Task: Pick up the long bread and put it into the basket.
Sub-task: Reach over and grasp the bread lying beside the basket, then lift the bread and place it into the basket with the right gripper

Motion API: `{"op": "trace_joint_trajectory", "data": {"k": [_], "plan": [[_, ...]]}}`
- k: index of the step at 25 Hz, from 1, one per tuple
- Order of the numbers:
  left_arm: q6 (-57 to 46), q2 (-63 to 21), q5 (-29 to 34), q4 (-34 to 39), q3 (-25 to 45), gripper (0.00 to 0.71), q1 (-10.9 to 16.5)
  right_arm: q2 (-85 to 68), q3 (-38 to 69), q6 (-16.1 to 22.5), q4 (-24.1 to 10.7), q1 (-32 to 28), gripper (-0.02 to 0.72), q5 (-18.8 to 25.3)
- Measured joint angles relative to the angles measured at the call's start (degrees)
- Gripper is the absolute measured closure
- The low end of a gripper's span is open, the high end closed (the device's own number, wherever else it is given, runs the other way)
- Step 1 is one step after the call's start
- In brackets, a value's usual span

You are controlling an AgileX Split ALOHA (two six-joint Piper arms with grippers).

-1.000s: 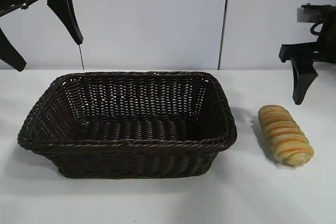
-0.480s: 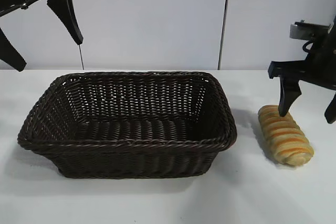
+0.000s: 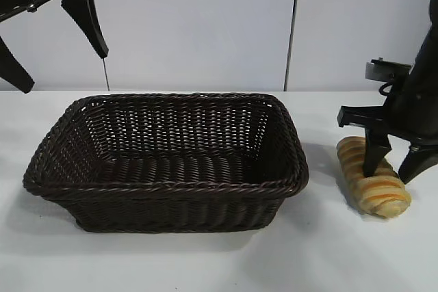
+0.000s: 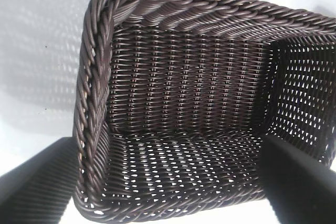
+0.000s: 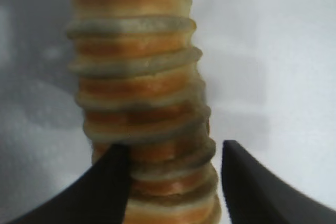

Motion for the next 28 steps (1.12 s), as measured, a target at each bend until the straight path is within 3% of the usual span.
{"op": "trace_joint_trajectory", "data": {"k": [12, 22, 28], "plan": [[0.00, 0.00, 0.00, 0.00, 0.00, 0.042, 0.00, -4.34, -1.79, -0.12, 2.48, 0.00, 0.661, 1.33], [0.00, 0.00, 0.00, 0.00, 0.00, 0.042, 0.00, -7.04, -14.58, -0.23, 2.67, 1.17, 0.661, 11.04], [0.00, 0.00, 0.00, 0.00, 0.00, 0.042, 0.00, -7.04, -23.61, -0.25, 3.46, 8.53, 0.661, 14.67]]}}
